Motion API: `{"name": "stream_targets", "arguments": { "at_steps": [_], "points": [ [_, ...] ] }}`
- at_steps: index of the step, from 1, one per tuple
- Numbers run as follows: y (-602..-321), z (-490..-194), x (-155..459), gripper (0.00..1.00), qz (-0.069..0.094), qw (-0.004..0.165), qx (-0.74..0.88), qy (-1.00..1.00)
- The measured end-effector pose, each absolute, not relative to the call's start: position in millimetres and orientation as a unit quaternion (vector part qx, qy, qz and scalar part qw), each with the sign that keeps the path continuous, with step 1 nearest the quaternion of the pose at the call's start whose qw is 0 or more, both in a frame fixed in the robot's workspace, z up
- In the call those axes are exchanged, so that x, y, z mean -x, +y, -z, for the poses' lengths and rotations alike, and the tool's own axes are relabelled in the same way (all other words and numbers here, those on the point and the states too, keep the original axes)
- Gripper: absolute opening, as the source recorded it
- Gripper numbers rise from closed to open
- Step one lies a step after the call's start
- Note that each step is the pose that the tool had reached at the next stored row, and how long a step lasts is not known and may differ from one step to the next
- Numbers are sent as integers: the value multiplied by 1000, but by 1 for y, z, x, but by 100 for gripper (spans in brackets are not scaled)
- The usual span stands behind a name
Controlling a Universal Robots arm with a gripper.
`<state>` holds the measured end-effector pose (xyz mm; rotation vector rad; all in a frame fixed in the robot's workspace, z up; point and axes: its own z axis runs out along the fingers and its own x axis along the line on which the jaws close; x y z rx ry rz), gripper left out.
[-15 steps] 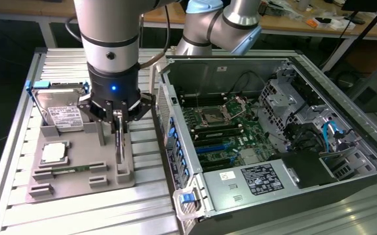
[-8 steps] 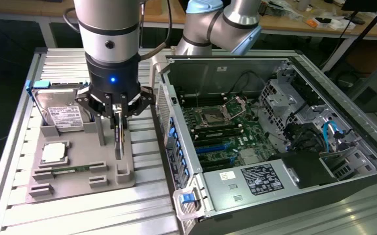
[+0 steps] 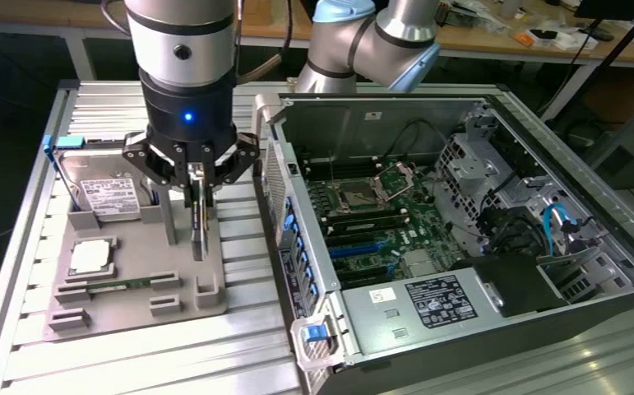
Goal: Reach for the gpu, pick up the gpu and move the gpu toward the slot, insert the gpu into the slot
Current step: 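Pick up the gpu and move the gpu toward the slot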
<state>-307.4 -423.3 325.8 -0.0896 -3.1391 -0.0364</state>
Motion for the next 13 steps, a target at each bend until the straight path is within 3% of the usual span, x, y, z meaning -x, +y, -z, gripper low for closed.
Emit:
{"name": "stream_targets", "arguments": {
  "at_steps": [13],
  "points": [
    [-423, -354, 307, 27, 12, 1, 29, -1000]
  ]
}}
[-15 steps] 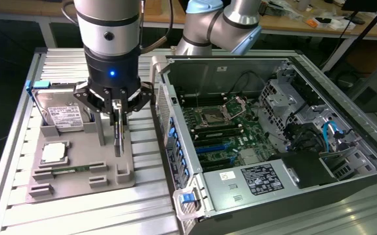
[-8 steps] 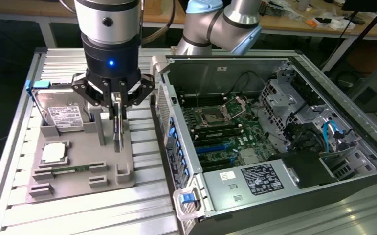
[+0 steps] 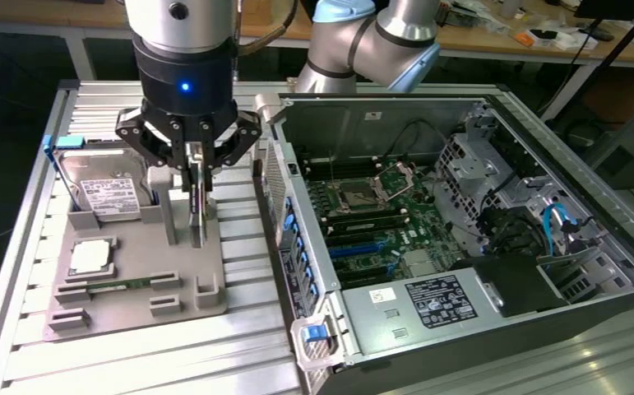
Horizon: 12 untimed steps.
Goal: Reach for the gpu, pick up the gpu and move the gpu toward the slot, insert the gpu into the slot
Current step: 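Pick up the gpu and move the gpu toward the slot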
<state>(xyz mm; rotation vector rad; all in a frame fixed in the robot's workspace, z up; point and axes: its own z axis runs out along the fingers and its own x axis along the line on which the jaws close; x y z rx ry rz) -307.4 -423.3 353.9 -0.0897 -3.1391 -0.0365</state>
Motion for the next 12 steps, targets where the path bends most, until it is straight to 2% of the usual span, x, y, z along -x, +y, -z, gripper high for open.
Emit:
{"name": "stream_targets", "arguments": {
  "at_steps": [12],
  "points": [
    [-423, -388, 307, 27, 12, 1, 29, -1000]
  ]
}}
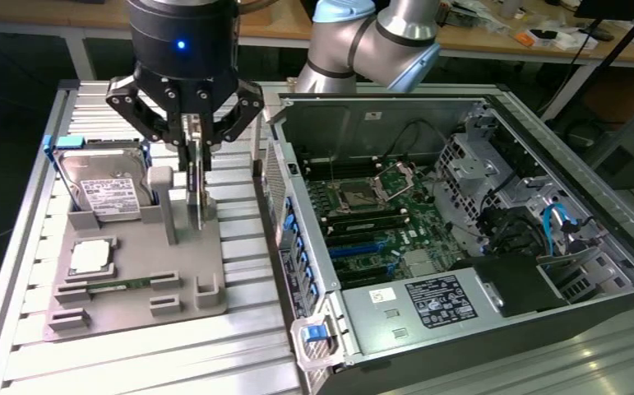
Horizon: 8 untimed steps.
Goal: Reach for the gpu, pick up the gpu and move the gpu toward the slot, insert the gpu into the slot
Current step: 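Pick up the gpu and move the gpu toward the slot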
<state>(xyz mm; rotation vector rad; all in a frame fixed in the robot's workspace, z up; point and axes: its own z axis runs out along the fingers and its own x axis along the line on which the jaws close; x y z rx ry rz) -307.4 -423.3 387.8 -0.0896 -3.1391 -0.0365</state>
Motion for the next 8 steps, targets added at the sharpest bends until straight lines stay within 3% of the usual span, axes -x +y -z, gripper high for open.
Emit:
{"name": "stream_targets", "arguments": {
  "at_steps": [8],
  "points": [
    [-423, -407, 307, 27, 12, 1, 29, -1000]
  ]
}}
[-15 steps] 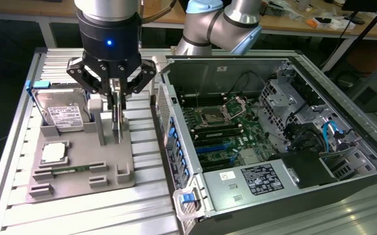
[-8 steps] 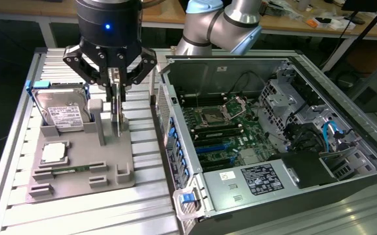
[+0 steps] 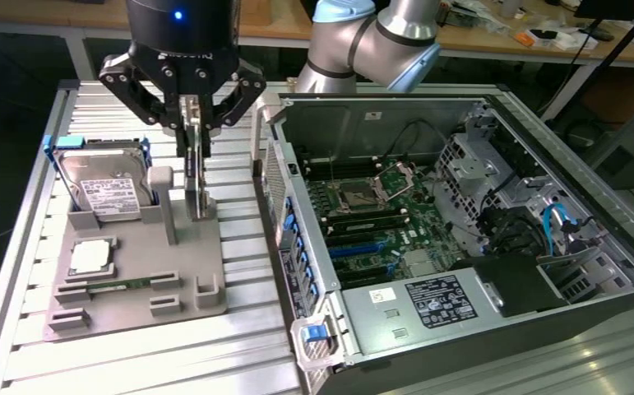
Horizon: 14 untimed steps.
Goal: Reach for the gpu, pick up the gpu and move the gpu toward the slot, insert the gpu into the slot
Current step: 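Pick up the gpu and move the gpu toward the slot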
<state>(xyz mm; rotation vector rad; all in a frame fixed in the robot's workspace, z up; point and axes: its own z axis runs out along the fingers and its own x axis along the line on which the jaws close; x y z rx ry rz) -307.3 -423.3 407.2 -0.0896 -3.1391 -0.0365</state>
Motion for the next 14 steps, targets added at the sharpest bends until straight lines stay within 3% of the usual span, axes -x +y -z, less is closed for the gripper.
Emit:
{"name": "stream_targets", "arguments": {
  "at_steps": [14],
  "points": [
    [-423, -437, 307, 27, 12, 0, 29, -1000]
  ]
}}
